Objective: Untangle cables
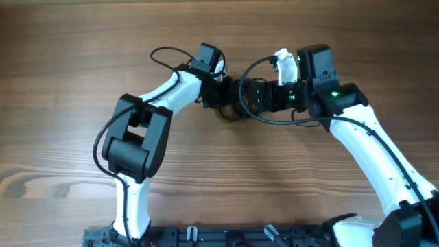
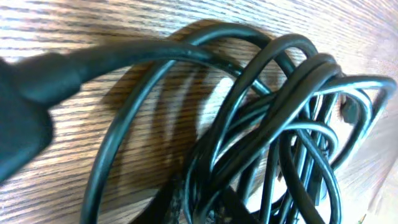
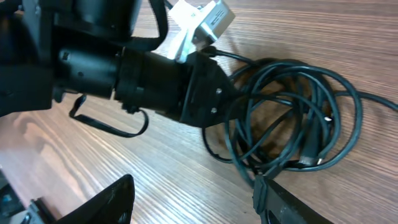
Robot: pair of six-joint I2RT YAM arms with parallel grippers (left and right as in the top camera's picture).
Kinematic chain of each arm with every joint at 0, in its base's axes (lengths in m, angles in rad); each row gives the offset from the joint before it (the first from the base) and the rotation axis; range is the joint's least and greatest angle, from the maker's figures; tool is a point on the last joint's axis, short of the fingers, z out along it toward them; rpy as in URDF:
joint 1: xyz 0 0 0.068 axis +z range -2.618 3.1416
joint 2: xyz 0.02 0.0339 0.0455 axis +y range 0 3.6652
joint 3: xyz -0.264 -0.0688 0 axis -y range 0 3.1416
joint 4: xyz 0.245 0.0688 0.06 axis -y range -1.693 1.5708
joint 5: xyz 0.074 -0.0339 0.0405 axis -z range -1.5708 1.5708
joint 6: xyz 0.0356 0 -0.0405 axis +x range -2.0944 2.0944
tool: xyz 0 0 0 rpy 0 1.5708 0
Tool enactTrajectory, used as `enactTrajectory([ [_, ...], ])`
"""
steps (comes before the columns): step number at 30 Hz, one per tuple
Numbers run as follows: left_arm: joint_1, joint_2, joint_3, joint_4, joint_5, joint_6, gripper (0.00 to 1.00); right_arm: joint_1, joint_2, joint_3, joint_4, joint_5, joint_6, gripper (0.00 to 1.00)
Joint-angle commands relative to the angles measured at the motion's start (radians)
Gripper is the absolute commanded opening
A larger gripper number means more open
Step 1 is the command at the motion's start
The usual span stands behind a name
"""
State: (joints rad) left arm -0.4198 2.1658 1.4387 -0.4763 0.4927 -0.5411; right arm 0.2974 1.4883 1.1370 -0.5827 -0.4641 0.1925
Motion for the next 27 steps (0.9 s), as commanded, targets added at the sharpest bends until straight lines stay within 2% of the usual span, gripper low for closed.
enactTrajectory([
  [1, -0.003, 0.029, -0.018, 0.011, -0.006, 0.01, 0.04, 0.039, 0.012, 0.007, 0.008, 0.15, -0.013, 0.63],
  [10, -0.003, 0.029, -0.018, 0.024, -0.007, 0.01, 0.04, 0.115, 0.084, 0.007, 0.051, 0.293, -0.069, 0.54],
  [19, -0.003, 0.029, -0.018, 0.024, -0.007, 0.01, 0.04, 0.115, 0.187, 0.007, 0.068, 0.289, -0.168, 0.52],
  [22, -0.003, 0.029, -0.018, 0.024, -0.006, 0.002, 0.04, 0.115, 0.213, 0.007, 0.101, 0.288, -0.178, 0.44],
  [26, -0.003, 0.029, -0.018, 0.021, -0.006, 0.001, 0.04, 0.115, 0.245, 0.007, 0.127, 0.285, -0.177, 0.2],
  [27, -0.003, 0.029, -0.018, 0.019, -0.007, -0.009, 0.04, 0.115, 0.251, 0.007, 0.13, 0.282, -0.164, 0.11],
])
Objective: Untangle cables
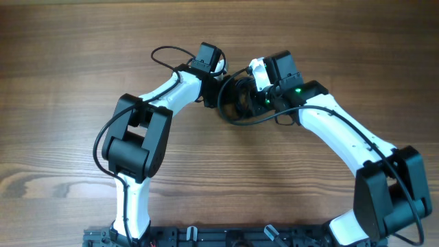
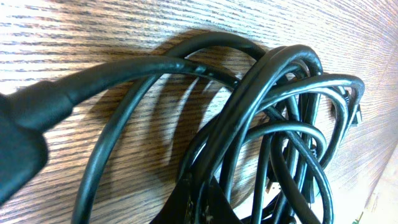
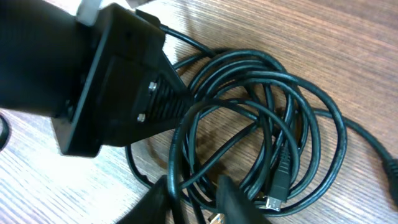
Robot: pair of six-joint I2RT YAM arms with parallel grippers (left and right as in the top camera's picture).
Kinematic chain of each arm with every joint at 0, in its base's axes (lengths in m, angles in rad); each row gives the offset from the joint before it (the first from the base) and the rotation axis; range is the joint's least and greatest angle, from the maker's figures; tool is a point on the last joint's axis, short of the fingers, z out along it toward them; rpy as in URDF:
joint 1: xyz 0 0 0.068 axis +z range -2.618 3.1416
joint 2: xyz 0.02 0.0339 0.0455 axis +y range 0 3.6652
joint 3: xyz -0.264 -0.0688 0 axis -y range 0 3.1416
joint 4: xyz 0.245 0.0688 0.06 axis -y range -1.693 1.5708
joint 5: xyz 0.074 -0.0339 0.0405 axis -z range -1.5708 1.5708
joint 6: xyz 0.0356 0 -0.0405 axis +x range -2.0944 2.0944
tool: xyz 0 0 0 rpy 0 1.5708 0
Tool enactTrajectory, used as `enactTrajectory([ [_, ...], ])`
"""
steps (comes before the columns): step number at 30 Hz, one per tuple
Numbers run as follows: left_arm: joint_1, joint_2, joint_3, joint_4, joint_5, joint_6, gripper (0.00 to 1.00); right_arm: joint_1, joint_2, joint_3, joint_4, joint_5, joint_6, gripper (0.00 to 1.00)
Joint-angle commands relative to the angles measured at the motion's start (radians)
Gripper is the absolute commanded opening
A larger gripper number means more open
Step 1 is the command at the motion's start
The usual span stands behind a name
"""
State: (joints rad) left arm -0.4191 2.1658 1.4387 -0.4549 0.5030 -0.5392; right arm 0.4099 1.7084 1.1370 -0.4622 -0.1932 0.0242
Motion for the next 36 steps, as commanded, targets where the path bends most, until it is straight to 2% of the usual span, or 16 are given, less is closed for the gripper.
enactTrajectory([
  [1, -0.003, 0.029, -0.018, -0.003, -0.017, -0.019, 0.04, 0.002, 0.03, 0.008, 0.009, 0.001, 0.011, 0.04],
  [4, -0.003, 0.029, -0.018, -0.004, -0.017, -0.032, 0.04, 0.002, -0.003, 0.03, -0.008, -0.073, 0.051, 0.04],
  [10, -0.003, 0.029, -0.018, -0.006, -0.017, -0.052, 0.04, -0.043, -0.188, 0.113, -0.034, -0.254, 0.146, 0.04],
  [16, -0.003, 0.029, -0.018, -0.008, -0.017, -0.052, 0.04, -0.152, -0.389, 0.125, -0.055, -0.358, 0.238, 0.04],
  [21, 0.009, 0.029, -0.018, -0.009, -0.017, -0.052, 0.04, -0.251, -0.487, 0.125, -0.063, -0.445, 0.368, 0.04],
  [24, 0.024, 0.029, -0.018, -0.013, -0.017, -0.052, 0.04, -0.296, -0.503, 0.125, -0.102, -0.404, 0.42, 0.04],
  [29, 0.048, 0.027, -0.017, -0.007, -0.009, -0.052, 0.04, -0.32, -0.482, 0.124, -0.286, -0.167, 0.473, 0.04],
  [33, 0.066, 0.003, -0.017, 0.029, 0.085, -0.04, 0.04, -0.32, -0.443, 0.124, -0.409, -0.023, 0.471, 0.04],
  [36, 0.071, -0.044, -0.017, 0.068, 0.158, -0.023, 0.04, -0.32, -0.411, 0.123, -0.43, -0.01, 0.444, 0.04],
])
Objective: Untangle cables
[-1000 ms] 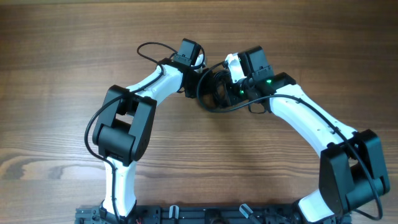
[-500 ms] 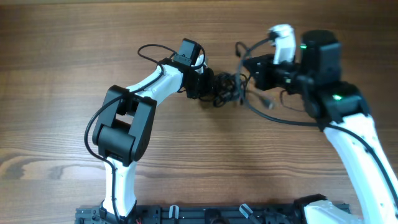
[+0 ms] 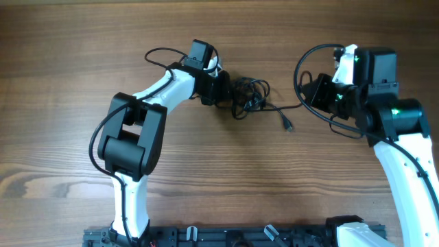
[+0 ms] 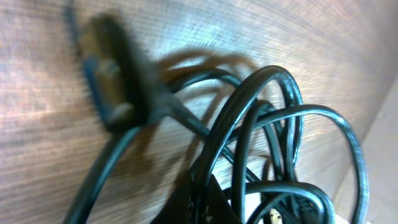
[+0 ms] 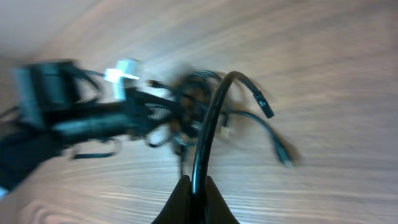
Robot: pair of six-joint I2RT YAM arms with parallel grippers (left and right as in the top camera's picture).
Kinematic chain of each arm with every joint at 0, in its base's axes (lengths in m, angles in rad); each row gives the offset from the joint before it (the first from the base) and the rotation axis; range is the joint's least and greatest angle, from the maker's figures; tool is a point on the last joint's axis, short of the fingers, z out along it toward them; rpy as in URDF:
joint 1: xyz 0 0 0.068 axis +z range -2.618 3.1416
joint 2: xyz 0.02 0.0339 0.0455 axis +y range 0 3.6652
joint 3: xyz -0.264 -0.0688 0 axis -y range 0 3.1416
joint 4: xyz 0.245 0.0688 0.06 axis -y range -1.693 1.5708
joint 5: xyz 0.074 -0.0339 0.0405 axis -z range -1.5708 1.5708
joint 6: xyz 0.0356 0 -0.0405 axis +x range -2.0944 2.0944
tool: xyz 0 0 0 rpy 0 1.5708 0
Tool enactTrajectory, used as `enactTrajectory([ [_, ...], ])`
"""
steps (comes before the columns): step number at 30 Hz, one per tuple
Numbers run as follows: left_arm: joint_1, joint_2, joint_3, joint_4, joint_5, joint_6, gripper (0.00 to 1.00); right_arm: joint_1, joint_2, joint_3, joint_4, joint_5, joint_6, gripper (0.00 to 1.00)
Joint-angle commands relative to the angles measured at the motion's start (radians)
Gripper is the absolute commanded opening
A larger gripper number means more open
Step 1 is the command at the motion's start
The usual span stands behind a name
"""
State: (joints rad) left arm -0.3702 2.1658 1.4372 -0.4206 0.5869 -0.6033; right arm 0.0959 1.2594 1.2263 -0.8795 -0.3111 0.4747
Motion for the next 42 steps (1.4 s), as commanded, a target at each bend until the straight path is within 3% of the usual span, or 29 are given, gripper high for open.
enactTrajectory([
  [1, 0.022, -0.064, -0.016, 0.047, 0.095, 0.05, 0.04, -0.006, 0.054, 0.032, -0.013, 0.108, -0.006, 0.04],
  [13, 0.019, -0.349, -0.016, 0.034, 0.154, 0.08, 0.04, -0.005, 0.153, 0.031, 0.078, -0.005, -0.06, 0.04],
  [28, 0.019, -0.359, -0.016, -0.176, 0.009, 0.156, 0.04, -0.004, 0.153, 0.031, 0.081, -0.005, -0.076, 0.04],
  [42, 0.019, -0.359, -0.016, -0.175, 0.006, 0.151, 0.04, -0.004, 0.153, 0.031, 0.106, -0.108, -0.106, 0.04],
])
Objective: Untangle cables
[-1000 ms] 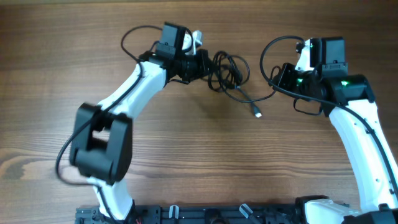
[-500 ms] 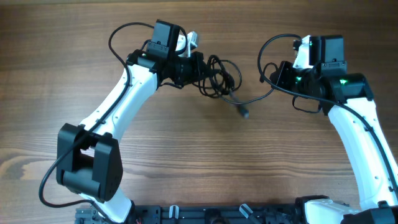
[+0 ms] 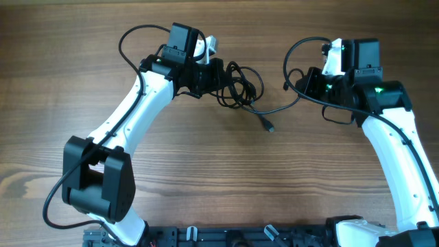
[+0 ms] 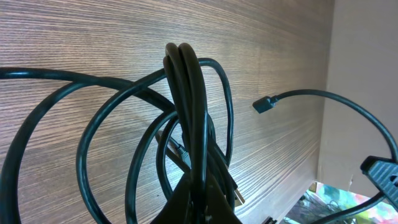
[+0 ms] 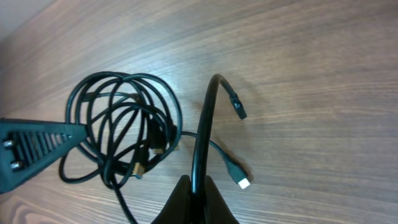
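A tangled bundle of black cables [image 3: 240, 86] lies at the table's far middle. My left gripper [image 3: 214, 74] is shut on several of its loops [image 4: 186, 93], pinched between the fingers [image 4: 214, 202]. To the right, my right gripper [image 3: 306, 85] is shut on one black cable [image 5: 202, 124], which arches up and ends in a black plug [image 5: 239, 109]. A strand runs from the bundle [image 5: 124, 127] toward the right gripper. Another thin lead ends in a loose plug [image 3: 269, 127], white-tipped in the right wrist view [image 5: 243, 182].
The wooden table [image 3: 206, 178] stretches wide in front of both arms. A black rail [image 3: 206, 237] runs along its front edge. My left arm's own wiring loops up at the back left [image 3: 134, 34].
My left gripper has shifted back and left, taking the bundle with it. The right gripper has moved a little left, still holding its cable. The loose plug lies further left.
Both grippers met at the bundle, the left one holding loops and the right one open beside it. Then the right fingers were in among the loops. Later the right gripper was far to the right with one cable drawn out, and the bundle is now looser.
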Robot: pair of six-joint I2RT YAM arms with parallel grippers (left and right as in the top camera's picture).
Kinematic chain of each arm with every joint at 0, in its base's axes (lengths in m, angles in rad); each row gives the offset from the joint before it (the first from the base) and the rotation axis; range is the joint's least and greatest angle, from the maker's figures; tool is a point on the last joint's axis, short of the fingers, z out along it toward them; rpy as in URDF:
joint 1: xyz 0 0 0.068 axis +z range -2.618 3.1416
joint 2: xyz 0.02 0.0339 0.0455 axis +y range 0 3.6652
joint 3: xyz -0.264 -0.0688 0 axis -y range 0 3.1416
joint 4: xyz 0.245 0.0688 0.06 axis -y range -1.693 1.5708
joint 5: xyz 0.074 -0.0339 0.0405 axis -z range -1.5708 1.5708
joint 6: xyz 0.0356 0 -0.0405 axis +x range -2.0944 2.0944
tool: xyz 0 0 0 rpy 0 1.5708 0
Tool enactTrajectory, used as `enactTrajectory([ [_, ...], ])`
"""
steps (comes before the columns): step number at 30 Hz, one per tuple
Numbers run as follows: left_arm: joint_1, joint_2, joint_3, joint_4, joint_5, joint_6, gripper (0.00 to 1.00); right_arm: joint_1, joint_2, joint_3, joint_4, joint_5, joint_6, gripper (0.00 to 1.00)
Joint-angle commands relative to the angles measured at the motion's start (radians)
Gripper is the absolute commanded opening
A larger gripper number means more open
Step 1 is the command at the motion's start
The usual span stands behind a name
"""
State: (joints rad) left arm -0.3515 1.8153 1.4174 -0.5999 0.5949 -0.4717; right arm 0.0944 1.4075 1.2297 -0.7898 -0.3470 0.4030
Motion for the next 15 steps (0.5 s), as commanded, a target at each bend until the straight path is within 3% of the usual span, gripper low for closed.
enactTrajectory([
  [1, 0.0, -0.008, 0.004, 0.004, -0.001, 0.019, 0.04, -0.002, 0.005, 0.028, 0.02, -0.079, -0.034, 0.04],
  [11, 0.002, -0.009, 0.004, 0.004, 0.018, -0.023, 0.04, 0.067, 0.009, 0.027, 0.093, -0.086, -0.003, 0.04],
  [15, 0.002, -0.009, 0.004, 0.005, 0.017, -0.031, 0.04, 0.121, 0.011, 0.027, 0.119, 0.004, 0.104, 0.04],
])
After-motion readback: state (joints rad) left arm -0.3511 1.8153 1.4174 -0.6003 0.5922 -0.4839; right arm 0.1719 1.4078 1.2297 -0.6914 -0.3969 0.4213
